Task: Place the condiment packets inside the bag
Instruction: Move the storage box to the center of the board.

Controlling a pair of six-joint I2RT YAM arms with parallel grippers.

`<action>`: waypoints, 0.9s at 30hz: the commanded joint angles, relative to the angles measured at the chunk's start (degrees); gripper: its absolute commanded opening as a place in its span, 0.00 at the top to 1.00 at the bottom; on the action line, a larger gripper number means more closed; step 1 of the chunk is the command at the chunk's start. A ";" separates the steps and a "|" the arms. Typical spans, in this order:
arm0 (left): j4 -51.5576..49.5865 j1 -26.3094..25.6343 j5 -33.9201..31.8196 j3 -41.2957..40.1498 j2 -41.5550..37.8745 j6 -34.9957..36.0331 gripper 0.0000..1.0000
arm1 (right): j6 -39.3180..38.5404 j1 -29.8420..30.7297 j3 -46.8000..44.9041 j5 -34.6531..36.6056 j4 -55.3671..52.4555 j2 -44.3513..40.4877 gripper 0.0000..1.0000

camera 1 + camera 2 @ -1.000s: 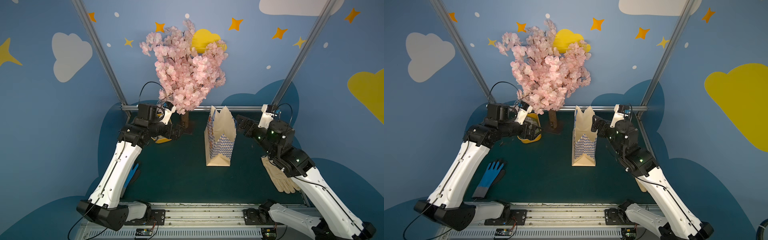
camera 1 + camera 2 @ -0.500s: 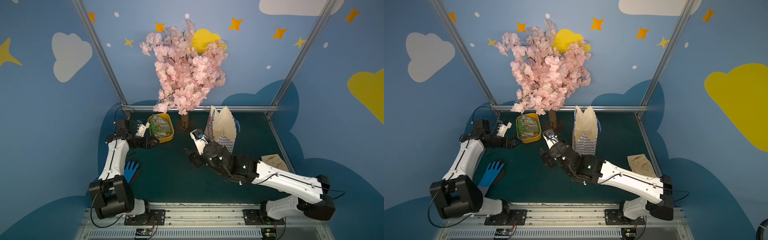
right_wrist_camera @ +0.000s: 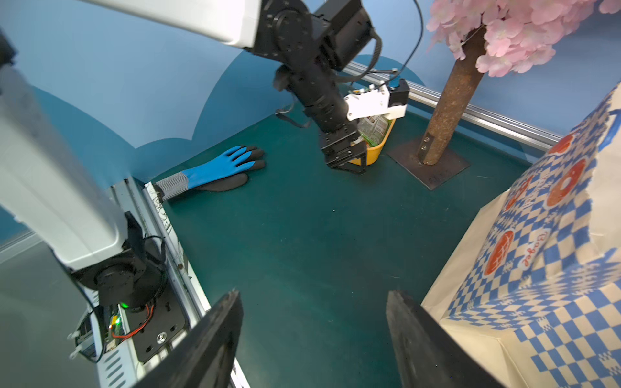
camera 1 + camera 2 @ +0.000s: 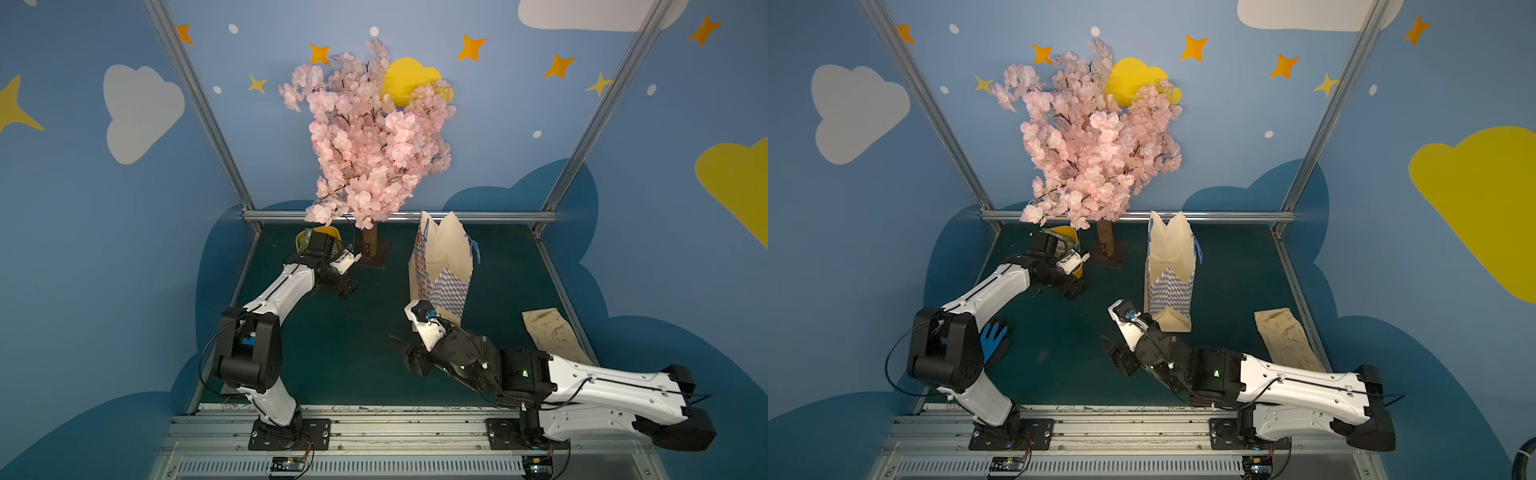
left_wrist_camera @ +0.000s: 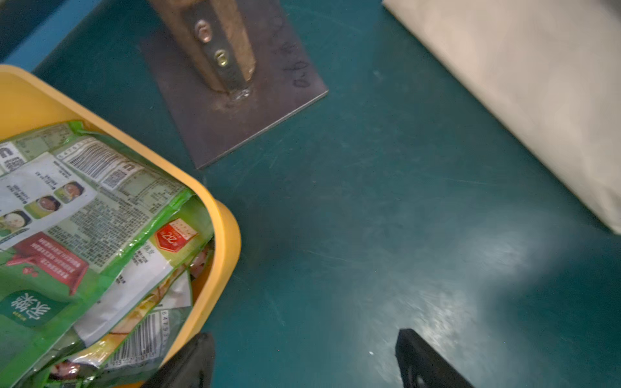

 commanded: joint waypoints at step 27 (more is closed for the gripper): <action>2.05 -5.36 -8.62 -9.62 -1.80 2.89 0.97 | 3.26 4.05 -4.64 6.43 1.40 -3.70 0.28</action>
